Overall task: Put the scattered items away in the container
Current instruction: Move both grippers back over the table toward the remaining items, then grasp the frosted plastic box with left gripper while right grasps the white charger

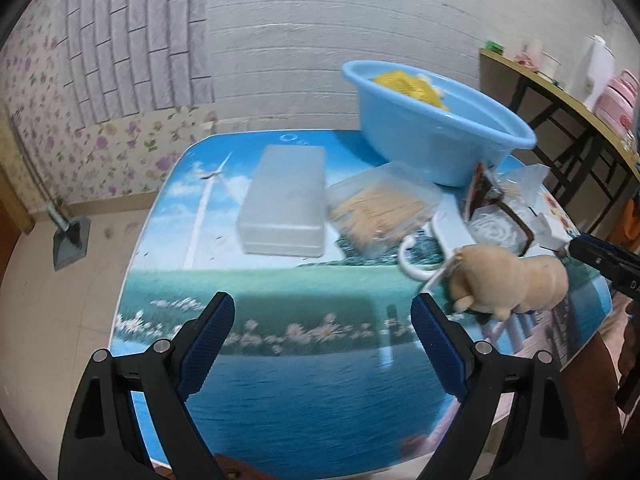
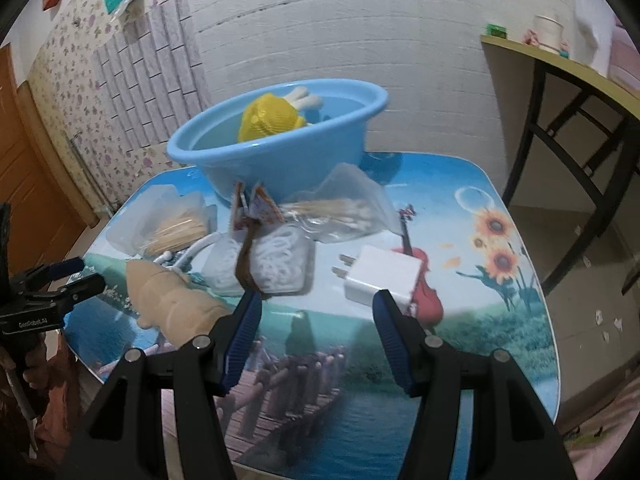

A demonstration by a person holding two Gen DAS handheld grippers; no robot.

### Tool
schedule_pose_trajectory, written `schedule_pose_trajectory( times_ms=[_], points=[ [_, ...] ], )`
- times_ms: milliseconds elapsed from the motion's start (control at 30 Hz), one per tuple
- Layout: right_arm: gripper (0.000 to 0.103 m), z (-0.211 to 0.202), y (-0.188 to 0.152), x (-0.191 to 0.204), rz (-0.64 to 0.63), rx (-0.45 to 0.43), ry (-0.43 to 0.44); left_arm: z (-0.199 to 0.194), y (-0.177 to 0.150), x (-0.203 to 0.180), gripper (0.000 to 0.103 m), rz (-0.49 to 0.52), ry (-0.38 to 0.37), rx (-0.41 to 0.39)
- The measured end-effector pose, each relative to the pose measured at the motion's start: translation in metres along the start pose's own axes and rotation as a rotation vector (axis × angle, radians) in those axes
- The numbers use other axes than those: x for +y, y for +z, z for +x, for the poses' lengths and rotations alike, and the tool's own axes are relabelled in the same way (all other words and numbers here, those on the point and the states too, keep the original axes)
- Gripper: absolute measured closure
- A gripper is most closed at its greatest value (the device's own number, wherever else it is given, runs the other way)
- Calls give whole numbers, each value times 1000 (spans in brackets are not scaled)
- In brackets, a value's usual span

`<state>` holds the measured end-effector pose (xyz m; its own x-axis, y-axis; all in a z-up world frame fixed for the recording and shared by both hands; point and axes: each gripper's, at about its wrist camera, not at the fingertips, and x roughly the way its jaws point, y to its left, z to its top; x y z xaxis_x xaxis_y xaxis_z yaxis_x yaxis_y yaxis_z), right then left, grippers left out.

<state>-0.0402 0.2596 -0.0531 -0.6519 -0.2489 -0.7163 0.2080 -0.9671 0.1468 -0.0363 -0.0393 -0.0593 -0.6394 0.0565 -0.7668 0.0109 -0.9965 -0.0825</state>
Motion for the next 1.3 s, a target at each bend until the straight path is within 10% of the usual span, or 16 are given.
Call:
schedule_pose_trajectory(
  times_ms=[1300],
  points=[
    [46,49,15,-31,96,92,-112,58,45,28,13,-16,71,37]
  ],
)
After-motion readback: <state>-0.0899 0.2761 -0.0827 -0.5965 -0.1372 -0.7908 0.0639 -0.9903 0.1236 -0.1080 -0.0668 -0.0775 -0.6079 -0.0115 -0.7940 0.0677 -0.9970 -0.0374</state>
